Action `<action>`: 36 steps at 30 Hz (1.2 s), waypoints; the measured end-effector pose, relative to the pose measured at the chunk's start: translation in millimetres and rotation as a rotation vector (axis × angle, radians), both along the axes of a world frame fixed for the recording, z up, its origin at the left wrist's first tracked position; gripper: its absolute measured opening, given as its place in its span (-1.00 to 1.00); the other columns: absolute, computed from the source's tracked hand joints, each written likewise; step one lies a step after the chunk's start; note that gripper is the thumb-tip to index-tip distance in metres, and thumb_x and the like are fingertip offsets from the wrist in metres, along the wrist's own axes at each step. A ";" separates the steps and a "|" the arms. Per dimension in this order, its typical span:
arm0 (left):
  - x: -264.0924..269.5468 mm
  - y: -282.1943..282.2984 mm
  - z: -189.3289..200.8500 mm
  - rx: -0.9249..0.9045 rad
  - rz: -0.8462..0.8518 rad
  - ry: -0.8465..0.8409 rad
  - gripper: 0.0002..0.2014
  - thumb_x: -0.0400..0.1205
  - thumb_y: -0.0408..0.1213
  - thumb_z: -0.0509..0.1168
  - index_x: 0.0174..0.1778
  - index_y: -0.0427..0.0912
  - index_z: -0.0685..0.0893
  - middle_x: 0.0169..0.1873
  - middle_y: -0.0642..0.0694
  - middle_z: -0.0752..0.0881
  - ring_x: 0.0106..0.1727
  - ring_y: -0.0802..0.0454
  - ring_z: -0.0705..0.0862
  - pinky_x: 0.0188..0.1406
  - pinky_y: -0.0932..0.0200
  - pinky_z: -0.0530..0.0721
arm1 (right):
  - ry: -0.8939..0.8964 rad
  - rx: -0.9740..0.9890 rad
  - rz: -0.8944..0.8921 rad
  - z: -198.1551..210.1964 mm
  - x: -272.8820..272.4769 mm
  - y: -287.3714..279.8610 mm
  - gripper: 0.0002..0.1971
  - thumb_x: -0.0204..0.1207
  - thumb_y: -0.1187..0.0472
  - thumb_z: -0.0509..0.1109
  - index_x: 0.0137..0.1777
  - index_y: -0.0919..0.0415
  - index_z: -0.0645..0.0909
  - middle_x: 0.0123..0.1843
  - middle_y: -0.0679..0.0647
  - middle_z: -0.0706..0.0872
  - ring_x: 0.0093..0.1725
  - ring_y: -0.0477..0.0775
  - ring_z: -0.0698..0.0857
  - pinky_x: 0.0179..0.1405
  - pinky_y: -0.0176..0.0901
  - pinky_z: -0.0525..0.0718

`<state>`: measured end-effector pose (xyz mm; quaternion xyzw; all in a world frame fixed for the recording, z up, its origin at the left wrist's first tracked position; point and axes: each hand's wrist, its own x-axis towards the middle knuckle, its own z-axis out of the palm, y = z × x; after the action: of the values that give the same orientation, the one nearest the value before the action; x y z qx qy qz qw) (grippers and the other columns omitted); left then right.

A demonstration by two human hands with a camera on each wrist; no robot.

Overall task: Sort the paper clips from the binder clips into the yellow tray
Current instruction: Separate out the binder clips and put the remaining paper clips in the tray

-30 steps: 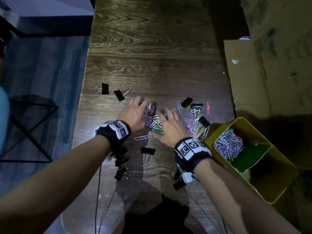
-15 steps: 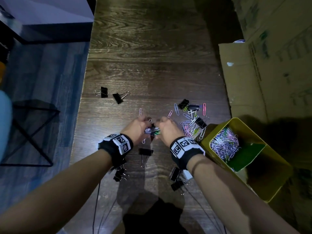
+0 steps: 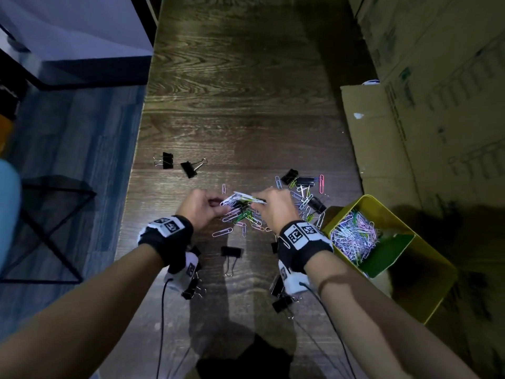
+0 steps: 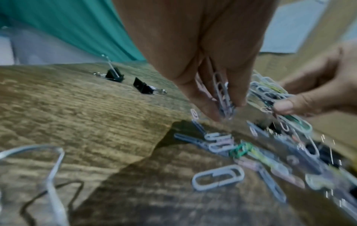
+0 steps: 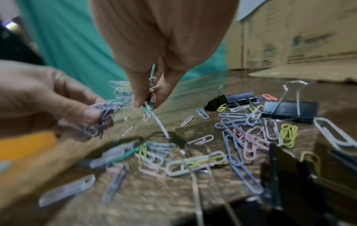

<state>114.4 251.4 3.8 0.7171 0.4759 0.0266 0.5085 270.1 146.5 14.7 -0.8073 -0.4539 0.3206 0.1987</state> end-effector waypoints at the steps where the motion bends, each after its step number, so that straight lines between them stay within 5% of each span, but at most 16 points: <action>1: 1.1 0.8 4.8 -0.087 0.071 -0.073 -0.75 0.42 -0.46 0.49 0.02 -0.32 0.74 -0.39 0.04 0.81 -0.44 0.35 0.69 -0.35 0.53 0.62 | 0.053 0.038 -0.081 3.8 1.5 -0.7 -0.69 0.53 0.21 0.45 0.26 0.20 0.69 0.17 0.23 0.75 0.15 0.20 0.70 0.29 -0.04 0.61; 4: 7.0 1.6 26.0 -0.235 0.183 -0.291 -0.75 0.41 -0.59 0.44 0.00 -0.44 0.70 -0.32 -0.11 0.82 -0.37 0.12 0.78 -0.27 0.33 0.74 | 0.201 0.168 -0.286 22.1 6.9 -8.8 -0.67 0.45 0.17 0.53 0.21 0.18 0.72 0.16 0.13 0.77 0.21 0.07 0.69 0.30 -0.27 0.54; 7: 20.4 -4.2 47.8 -0.311 0.219 -0.427 -0.74 0.36 -0.60 0.44 -0.04 -0.43 0.70 -0.34 -0.12 0.82 -0.33 0.01 0.79 -0.28 0.23 0.77 | 0.362 0.312 -0.480 50.0 15.7 -27.2 -0.68 0.37 0.18 0.59 0.14 0.14 0.75 -0.01 0.00 0.82 -0.02 0.01 0.78 0.10 -0.17 0.70; 13: 80.7 -49.0 87.0 -0.480 0.079 -0.565 -0.77 0.40 -0.64 0.38 -0.05 -0.41 0.69 -0.35 -0.12 0.82 -0.37 0.04 0.78 -0.38 0.23 0.75 | 0.592 0.577 -0.826 100.9 49.3 -98.6 -0.69 0.38 0.41 0.53 0.14 0.30 0.69 -0.11 -0.09 0.79 -0.12 -0.28 0.78 -0.02 -0.34 0.74; 19: 149.3 -118.8 80.2 -0.539 -0.141 -0.400 -0.80 0.42 -0.59 0.44 -0.06 -0.41 0.70 -0.40 -0.12 0.79 -0.39 0.04 0.76 -0.32 0.20 0.78 | 0.423 0.494 -1.123 76.2 77.5 -157.6 -0.60 0.33 0.36 0.59 0.18 0.40 0.68 0.07 0.24 0.79 0.02 0.07 0.80 0.18 0.06 0.73; 23: 175.5 -149.3 60.5 -0.298 -0.340 -0.187 -0.85 0.42 -0.37 0.51 -0.12 -0.20 0.77 -0.30 -0.16 0.81 -0.27 -0.07 0.76 -0.05 -0.07 0.77 | 0.155 0.204 -1.003 54.3 84.5 -171.3 -0.72 0.41 0.23 0.56 0.11 0.25 0.75 0.01 0.13 0.83 -0.03 0.02 0.77 0.16 -0.06 0.70; 26: 179.1 -155.1 59.4 0.040 -0.593 0.020 -0.73 0.46 -0.17 0.47 0.08 -0.05 0.76 -0.05 -0.15 0.80 -0.05 -0.03 0.73 0.09 0.10 0.67 | 0.086 0.028 -0.886 47.7 86.5 -168.9 -0.67 0.49 0.15 0.48 0.23 0.24 0.70 0.18 0.14 0.77 0.22 0.08 0.70 0.27 -0.16 0.59; 29: 170.6 -151.0 64.2 0.110 -0.697 0.025 -0.68 0.54 -0.16 0.39 0.22 -0.02 0.69 -0.02 -0.16 0.79 -0.01 -0.04 0.72 0.07 0.19 0.61 | 0.100 -0.081 -0.796 49.5 87.6 -163.5 -0.57 0.54 0.11 0.41 0.39 0.22 0.57 0.34 0.18 0.67 0.31 0.15 0.65 0.31 -0.15 0.54; 33: 132.3 -113.1 65.0 -0.077 -0.450 -0.169 -0.83 0.58 -0.25 0.36 0.06 0.02 0.74 -0.28 0.01 0.80 -0.31 0.15 0.74 -0.17 0.06 0.73 | -0.023 0.063 -0.677 67.5 78.0 -151.9 -0.62 0.56 0.16 0.40 0.37 0.16 0.59 0.30 0.11 0.70 0.26 0.08 0.66 0.33 -0.14 0.53; 36: 89.1 -60.6 49.8 0.093 -0.253 -0.099 -0.81 0.58 -0.33 0.35 0.05 -0.01 0.74 -0.14 -0.08 0.82 -0.18 0.02 0.77 -0.03 0.00 0.75 | -0.024 0.213 -0.445 74.4 62.4 -131.7 -0.73 0.55 0.24 0.39 0.24 0.12 0.68 0.13 0.02 0.73 0.04 -0.11 0.66 0.25 -0.12 0.64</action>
<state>203.4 190.8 53.7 0.7920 0.3541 0.0195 0.4970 332.5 14.8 89.1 -0.8657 -0.2984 0.2093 0.3430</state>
